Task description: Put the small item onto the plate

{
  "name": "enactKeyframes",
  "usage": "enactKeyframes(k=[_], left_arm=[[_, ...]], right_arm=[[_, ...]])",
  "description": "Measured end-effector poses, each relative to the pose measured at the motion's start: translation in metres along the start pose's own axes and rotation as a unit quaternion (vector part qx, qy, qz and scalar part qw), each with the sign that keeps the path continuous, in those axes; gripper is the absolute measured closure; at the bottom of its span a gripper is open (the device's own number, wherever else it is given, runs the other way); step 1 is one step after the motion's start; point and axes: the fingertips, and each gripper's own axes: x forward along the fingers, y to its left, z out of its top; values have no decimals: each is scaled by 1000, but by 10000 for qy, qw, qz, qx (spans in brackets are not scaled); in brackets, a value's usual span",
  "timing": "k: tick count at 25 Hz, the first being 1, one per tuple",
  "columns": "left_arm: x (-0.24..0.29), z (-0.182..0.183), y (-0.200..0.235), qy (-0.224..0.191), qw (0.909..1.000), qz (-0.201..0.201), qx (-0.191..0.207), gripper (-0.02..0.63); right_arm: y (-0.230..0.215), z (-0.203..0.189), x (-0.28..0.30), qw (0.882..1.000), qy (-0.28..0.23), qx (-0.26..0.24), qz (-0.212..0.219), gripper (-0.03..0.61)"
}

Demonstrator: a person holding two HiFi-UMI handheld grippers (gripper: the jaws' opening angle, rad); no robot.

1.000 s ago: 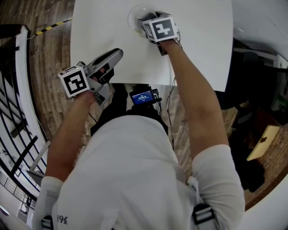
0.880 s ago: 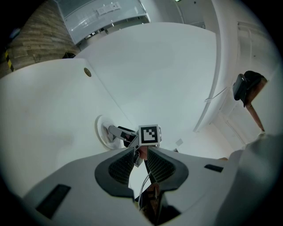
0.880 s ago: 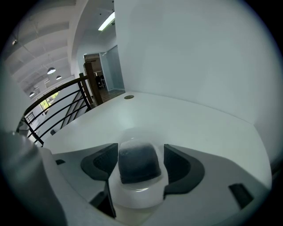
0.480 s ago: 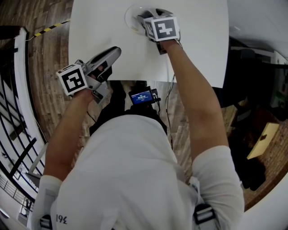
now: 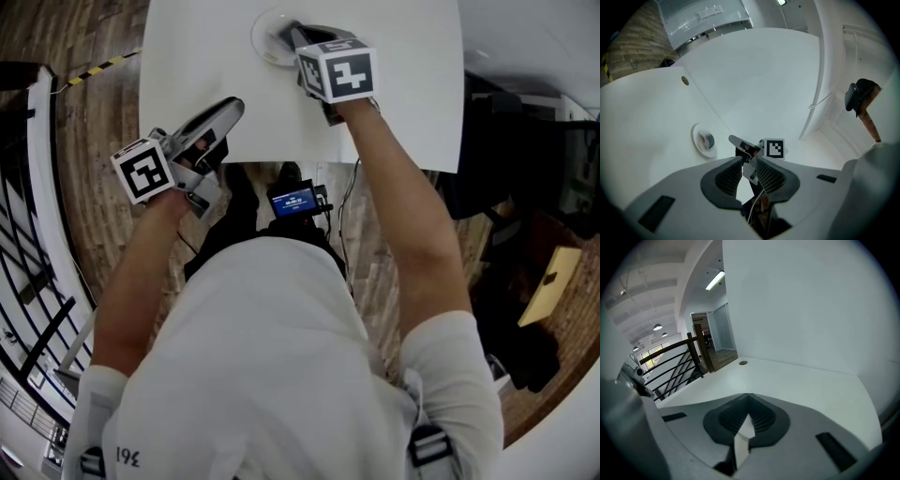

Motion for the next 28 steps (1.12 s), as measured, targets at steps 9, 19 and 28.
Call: enactKeyframes(k=[9, 19, 28], left_arm=[[-4, -5, -43, -120, 9991, -360, 174, 520], [-24, 5, -98, -304, 9951, -833, 430, 520], [-42, 2, -142, -439, 9900, -1205, 586, 520]], right_arm=[[14, 10, -55, 9989, -387, 236, 77, 577], [41, 29, -117, 9959, -885, 173, 82, 577], [75, 31, -181, 9903, -1331, 276, 298, 577]])
